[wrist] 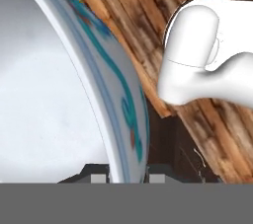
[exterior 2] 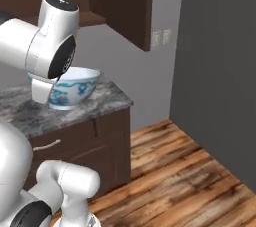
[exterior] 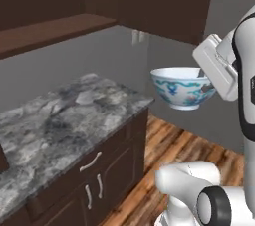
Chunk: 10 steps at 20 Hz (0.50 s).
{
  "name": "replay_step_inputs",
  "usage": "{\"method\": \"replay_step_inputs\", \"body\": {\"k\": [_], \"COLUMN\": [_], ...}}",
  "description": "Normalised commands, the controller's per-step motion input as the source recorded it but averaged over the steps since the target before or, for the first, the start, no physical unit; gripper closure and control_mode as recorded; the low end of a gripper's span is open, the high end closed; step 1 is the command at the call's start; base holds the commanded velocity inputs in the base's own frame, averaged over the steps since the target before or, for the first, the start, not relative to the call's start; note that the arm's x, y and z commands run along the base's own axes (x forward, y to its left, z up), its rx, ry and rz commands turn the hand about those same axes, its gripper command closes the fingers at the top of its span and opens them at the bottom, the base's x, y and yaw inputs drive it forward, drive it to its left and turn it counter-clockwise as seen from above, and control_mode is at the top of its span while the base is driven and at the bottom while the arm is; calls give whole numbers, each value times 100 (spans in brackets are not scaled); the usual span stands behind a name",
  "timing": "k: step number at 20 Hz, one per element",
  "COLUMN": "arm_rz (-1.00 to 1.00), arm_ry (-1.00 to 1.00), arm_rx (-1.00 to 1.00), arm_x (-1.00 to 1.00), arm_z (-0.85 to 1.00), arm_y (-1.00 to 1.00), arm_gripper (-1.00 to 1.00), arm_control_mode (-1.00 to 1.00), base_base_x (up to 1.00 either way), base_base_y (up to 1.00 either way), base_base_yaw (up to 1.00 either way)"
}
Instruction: Pick up the bowls from the cabinet and place each bowl in front of a stool on the dining counter.
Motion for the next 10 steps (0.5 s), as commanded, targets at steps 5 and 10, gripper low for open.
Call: {"method": "replay_step_inputs", "body": {"k": [5,10], "arm_rz": [0,0], "arm_ry": [0,0], "arm_rx": [0,0], "arm_x": [0,0], "arm_z": [0,0], "arm_y": [0,0], "arm_gripper": [100,100], "arm_control_mode": [100,100], "base_base_x": [0,0], "base_base_y": [-20,-3], "base_base_yaw": [-91,-92]}}
